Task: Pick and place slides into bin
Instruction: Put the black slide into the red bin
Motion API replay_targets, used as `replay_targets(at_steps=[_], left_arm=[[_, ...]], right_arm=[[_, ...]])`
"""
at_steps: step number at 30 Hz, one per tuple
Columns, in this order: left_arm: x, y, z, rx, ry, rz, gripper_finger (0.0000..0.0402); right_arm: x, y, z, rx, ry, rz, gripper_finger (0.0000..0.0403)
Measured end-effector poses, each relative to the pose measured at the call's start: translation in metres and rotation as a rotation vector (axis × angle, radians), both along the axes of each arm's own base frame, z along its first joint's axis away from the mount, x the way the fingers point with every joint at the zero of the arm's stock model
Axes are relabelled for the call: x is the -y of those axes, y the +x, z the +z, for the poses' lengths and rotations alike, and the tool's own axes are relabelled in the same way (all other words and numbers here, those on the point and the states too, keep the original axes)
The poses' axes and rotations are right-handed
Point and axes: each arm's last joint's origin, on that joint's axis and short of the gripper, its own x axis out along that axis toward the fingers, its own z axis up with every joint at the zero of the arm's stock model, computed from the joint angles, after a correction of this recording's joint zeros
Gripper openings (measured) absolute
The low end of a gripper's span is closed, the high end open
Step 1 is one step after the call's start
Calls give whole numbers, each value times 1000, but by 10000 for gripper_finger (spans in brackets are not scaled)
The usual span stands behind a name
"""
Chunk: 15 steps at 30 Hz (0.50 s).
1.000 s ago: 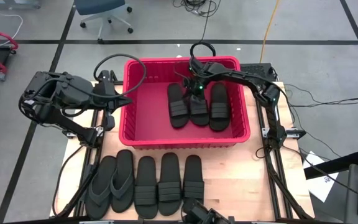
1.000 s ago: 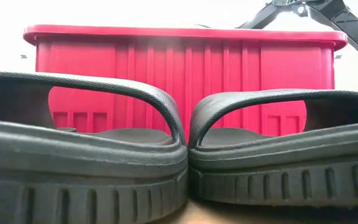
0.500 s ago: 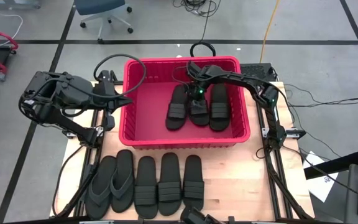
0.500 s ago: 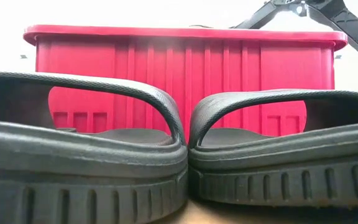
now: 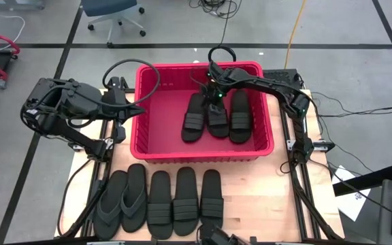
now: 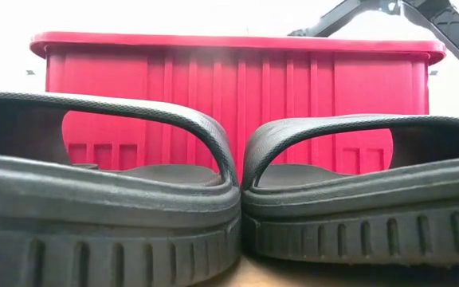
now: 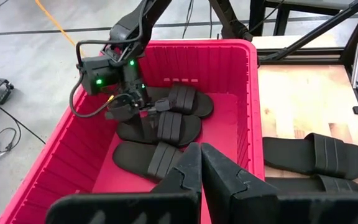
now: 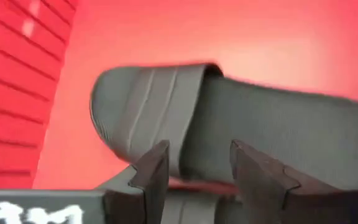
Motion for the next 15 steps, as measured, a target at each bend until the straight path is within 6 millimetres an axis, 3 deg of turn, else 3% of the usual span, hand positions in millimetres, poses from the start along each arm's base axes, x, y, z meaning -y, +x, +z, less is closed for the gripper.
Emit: replay_targets(at_steps=[4, 7, 11, 15], left_arm=[[0, 0, 0, -1, 5, -3, 8], [0, 0, 0, -3, 3, -11, 8], [0, 0, 0, -6, 13, -21, 8], [0, 0, 0, -5, 15, -23, 7]], right_arm=[[-6, 7, 4, 33, 21, -12, 144], [-21, 18, 14, 84, 2, 7, 126], [-46, 38, 24, 161, -33, 28, 70], [-57, 52, 21, 188, -11, -10, 9]])
